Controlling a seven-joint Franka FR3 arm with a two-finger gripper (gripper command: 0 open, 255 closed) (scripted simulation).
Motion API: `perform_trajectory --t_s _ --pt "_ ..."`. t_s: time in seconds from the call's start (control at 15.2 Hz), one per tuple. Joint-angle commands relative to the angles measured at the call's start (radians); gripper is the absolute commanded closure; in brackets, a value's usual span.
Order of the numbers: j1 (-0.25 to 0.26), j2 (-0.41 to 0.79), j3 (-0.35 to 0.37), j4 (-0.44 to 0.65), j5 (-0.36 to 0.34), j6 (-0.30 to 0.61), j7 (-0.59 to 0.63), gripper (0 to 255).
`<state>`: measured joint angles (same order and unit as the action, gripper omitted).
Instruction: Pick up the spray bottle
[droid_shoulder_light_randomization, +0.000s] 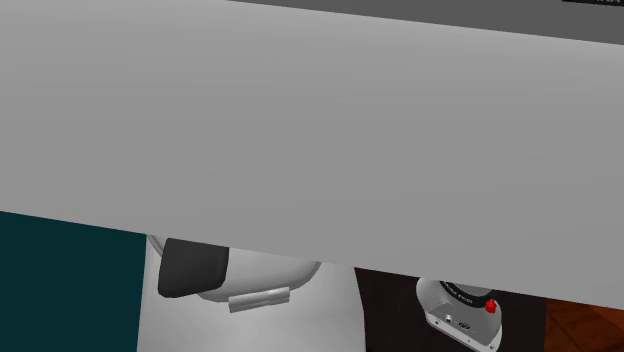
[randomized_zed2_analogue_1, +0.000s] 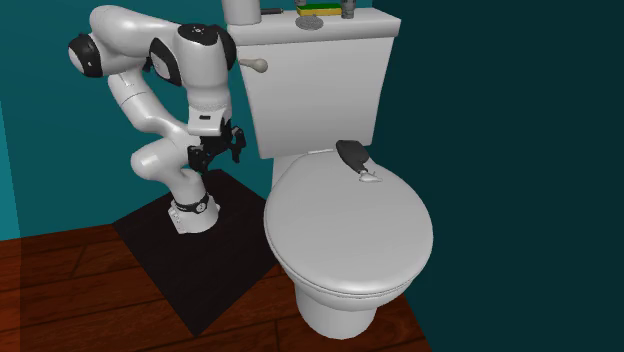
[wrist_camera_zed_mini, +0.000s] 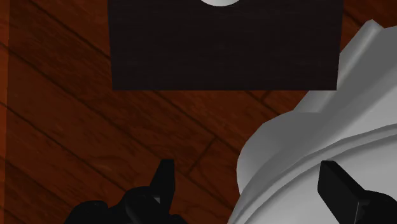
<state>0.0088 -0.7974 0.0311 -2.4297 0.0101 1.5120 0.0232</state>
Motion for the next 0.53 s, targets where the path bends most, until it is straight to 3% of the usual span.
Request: perform_trajectory --t_s 0.0,0.46 --pt "0.000 0.000 0.000 0.000 0.000 0.000 0.000 0" --pt "0.018 0.115 0.198 0.068 0.097 0.060 0.269 0"
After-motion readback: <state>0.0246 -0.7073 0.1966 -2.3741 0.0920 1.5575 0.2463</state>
